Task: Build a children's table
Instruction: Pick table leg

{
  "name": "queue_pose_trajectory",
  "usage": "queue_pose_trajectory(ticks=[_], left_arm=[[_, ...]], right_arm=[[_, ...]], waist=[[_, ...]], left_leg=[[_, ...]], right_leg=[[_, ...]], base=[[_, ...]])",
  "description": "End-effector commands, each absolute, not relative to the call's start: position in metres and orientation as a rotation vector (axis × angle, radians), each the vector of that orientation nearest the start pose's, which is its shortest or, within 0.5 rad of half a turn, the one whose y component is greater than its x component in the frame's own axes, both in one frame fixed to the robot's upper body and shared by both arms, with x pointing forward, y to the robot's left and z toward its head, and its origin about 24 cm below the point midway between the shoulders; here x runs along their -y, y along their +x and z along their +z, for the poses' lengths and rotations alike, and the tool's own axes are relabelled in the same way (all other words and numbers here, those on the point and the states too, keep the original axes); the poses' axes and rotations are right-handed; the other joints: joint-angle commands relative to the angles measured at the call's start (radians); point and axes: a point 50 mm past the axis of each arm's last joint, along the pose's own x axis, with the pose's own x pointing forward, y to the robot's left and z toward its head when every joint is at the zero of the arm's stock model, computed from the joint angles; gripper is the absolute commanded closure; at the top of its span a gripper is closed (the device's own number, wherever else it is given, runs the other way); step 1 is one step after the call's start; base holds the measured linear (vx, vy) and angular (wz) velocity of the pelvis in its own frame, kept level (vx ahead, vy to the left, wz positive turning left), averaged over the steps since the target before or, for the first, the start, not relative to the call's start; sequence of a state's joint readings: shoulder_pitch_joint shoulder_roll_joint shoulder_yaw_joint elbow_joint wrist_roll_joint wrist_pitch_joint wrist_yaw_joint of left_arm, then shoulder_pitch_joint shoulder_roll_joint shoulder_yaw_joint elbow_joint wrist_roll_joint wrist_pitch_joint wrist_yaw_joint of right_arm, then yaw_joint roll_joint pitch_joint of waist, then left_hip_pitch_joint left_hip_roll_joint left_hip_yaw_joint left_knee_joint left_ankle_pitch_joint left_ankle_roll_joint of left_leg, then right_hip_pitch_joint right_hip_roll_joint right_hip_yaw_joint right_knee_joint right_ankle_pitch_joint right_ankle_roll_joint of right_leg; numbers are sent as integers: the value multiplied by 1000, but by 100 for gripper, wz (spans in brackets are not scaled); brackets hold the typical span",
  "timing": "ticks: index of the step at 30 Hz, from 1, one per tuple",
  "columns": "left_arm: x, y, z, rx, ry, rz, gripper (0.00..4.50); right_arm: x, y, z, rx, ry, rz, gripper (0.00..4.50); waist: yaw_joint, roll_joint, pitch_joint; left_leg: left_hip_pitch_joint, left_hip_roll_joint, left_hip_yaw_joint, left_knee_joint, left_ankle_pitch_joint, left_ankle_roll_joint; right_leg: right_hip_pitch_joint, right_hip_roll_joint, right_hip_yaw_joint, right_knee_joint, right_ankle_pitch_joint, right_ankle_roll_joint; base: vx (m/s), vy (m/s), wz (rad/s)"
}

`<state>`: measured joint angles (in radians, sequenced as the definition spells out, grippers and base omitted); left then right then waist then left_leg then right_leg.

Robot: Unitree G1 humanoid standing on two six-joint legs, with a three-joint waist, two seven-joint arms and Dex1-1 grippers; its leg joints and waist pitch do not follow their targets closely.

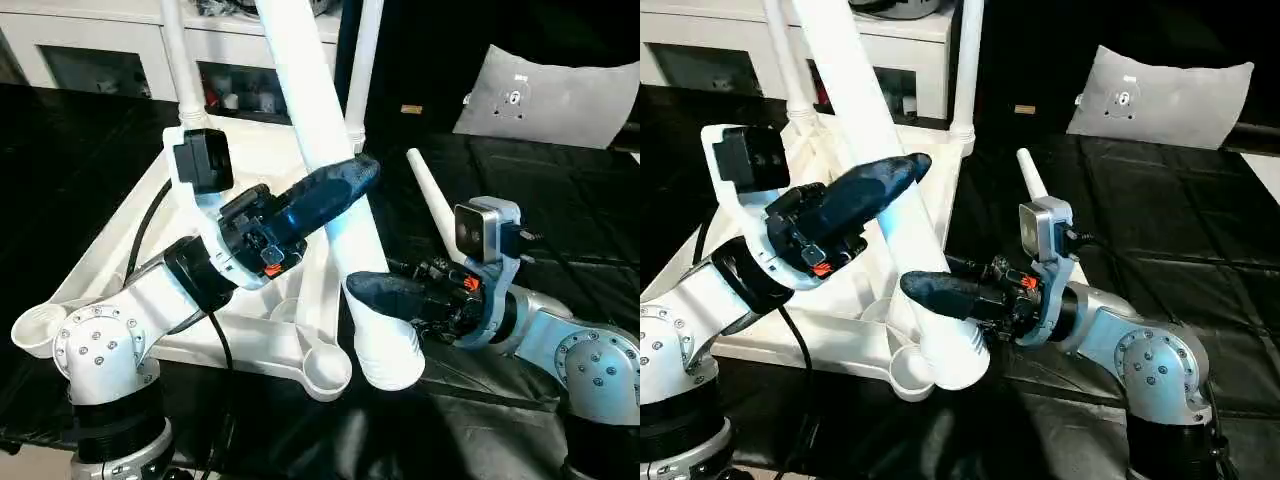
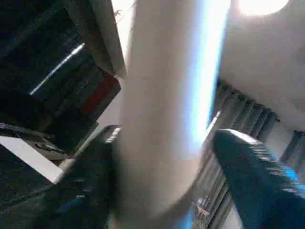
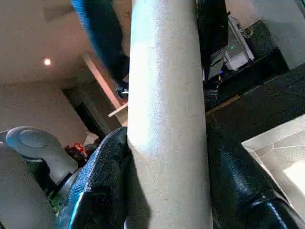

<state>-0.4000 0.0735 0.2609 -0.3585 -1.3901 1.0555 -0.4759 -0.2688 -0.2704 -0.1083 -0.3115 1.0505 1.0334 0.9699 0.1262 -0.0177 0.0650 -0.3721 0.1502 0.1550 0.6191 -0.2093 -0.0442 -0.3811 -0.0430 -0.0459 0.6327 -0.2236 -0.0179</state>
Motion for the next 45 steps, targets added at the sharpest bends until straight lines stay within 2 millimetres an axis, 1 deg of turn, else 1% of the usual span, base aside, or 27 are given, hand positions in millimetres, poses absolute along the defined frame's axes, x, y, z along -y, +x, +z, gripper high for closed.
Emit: queue_pose_trajectory(ticks=[1,3,6,8,9,12,13,14,16,17,21,22,24,27,29,30,31,32,34,35,36,37,38,41,43,44,45], left_arm=[[-100,232,208,91,-936,-1472,154],[-101,233,208,90,-938,-1471,196],[-102,233,207,86,-934,-1464,192],[-103,235,206,92,-904,-1440,203],[-104,237,204,89,-880,-1414,225],[-105,238,202,81,-852,-1392,225],[-106,238,199,67,-838,-1378,250],[-106,238,198,64,-838,-1370,250],[-108,238,197,62,-841,-1360,256],[-108,238,197,63,-842,-1357,260],[-110,239,196,62,-832,-1334,265],[-113,242,194,61,-804,-1295,265],[-114,243,194,60,-793,-1278,265],[-123,251,196,69,-710,-1195,265],[-129,257,201,82,-613,-1117,265],[-130,261,204,79,-565,-1078,265],[-129,263,206,79,-526,-1056,266],[-128,264,207,74,-488,-1031,266],[-121,268,206,48,-369,-970,266],[-119,269,205,41,-339,-957,266],[-119,269,205,41,-339,-957,266],[-111,272,206,34,-276,-900,266],[-109,273,206,38,-261,-885,266],[-104,274,208,45,-242,-870,266],[-100,274,211,53,-205,-845,266],[-98,275,211,51,-210,-838,266],[-96,276,212,51,-191,-823,266]], right_arm=[[121,232,137,-212,721,1472,261],[121,232,137,-213,718,1471,261],[121,232,137,-210,718,1470,261],[121,233,137,-209,715,1468,261],[121,233,137,-208,714,1467,261],[121,233,136,-209,712,1466,261],[121,233,136,-210,711,1464,261],[121,232,136,-210,710,1464,261],[121,233,135,-208,701,1461,262],[121,233,135,-205,689,1453,262],[119,242,132,-203,622,1374,262],[120,249,130,-202,570,1304,227],[120,251,130,-201,553,1289,192],[120,258,136,-159,484,1236,170],[120,262,141,-116,390,1203,150],[119,263,144,-96,361,1190,147],[118,264,146,-86,343,1181,144],[116,264,147,-79,321,1171,127],[106,265,148,-83,245,1127,127],[103,266,148,-88,218,1108,114],[103,266,148,-88,218,1108,106],[93,268,143,-108,136,1042,90],[91,269,141,-110,114,1019,82],[85,271,138,-116,92,977,59],[79,273,135,-131,60,931,54],[77,274,133,-140,60,909,54],[72,274,131,-149,54,884,51]], waist=[[4,6,-62],[6,5,-64],[7,6,-64],[9,6,-64],[9,3,-64],[15,5,-64],[17,5,-65],[17,3,-65],[18,5,-65],[17,4,-65],[17,5,-65],[15,5,-64],[14,6,-64],[13,7,-63],[11,7,-64],[12,9,-65],[13,10,-65],[12,6,-66],[9,8,-67],[8,8,-67],[7,8,-68],[7,6,-69],[4,4,-68],[4,6,-68],[2,7,-67],[0,4,-66],[-1,6,-66]], left_leg=[[10,73,-25,-78,-52,-11],[10,73,-25,-78,-49,-16],[11,73,-25,-78,-47,-14],[12,74,-24,-78,-51,-18],[12,74,-24,-78,-53,-18],[13,75,-24,-79,-55,-18],[12,74,-24,-78,-50,-20],[12,74,-24,-78,-48,-21],[11,74,-24,-78,-49,-21],[12,74,-24,-78,-49,-22],[11,75,-25,-79,-54,-27],[10,74,-25,-80,-52,-29],[13,75,-24,-81,-64,-34],[14,74,-24,-82,-75,-41],[17,75,-25,-84,-82,-48],[20,74,-24,-83,-78,-50],[20,74,-24,-83,-79,-50],[19,72,-24,-82,-69,-48],[16,76,-26,-82,-49,-51],[15,73,-26,-81,-46,-53],[14,72,-25,-80,-42,-53],[13,73,-25,-80,-38,-56],[13,72,-24,-79,-34,-61],[13,71,-23,-80,-54,-68],[13,72,-24,-81,-61,-74],[13,71,-23,-81,-65,-76],[13,71,-24,-81,-67,-80]], right_leg=[[47,-103,55,-82,-155,-136],[47,-102,55,-80,-148,-138],[47,-102,55,-79,-143,-132],[46,-103,55,-79,-147,-135],[46,-102,55,-80,-152,-133],[45,-103,56,-81,-163,-119],[46,-104,57,-80,-157,-119],[46,-103,56,-78,-150,-121],[46,-104,56,-78,-149,-124],[45,-103,56,-78,-148,-124],[45,-104,55,-77,-147,-124],[45,-104,55,-78,-149,-120],[42,-103,56,-80,-164,-110],[41,-101,55,-80,-177,-106],[39,-99,55,-79,-179,-95],[39,-99,56,-76,-163,-96],[37,-98,56,-75,-156,-98],[40,-97,56,-72,-138,-102],[41,-97,56,-68,-89,-110],[42,-95,56,-67,-80,-111],[44,-98,57,-65,-71,-114],[45,-98,57,-64,-61,-115],[44,-97,57,-64,-53,-117],[45,-99,59,-65,-73,-126],[44,-97,59,-64,-68,-126],[44,-97,59,-65,-68,-124],[43,-97,59,-64,-70,-126]], base=[[0,0,0],[0,0,0],[0,0,0],[0,0,0],[0,0,0],[0,0,0],[0,0,0],[0,0,0],[0,0,0],[0,0,0],[0,0,0],[0,0,0],[0,0,0],[0,0,0],[0,0,0],[0,0,0],[0,0,0],[0,0,0],[0,0,0],[0,0,0],[0,0,0],[0,0,0],[0,0,0],[0,0,0],[0,0,0],[0,0,0],[0,0,0]])
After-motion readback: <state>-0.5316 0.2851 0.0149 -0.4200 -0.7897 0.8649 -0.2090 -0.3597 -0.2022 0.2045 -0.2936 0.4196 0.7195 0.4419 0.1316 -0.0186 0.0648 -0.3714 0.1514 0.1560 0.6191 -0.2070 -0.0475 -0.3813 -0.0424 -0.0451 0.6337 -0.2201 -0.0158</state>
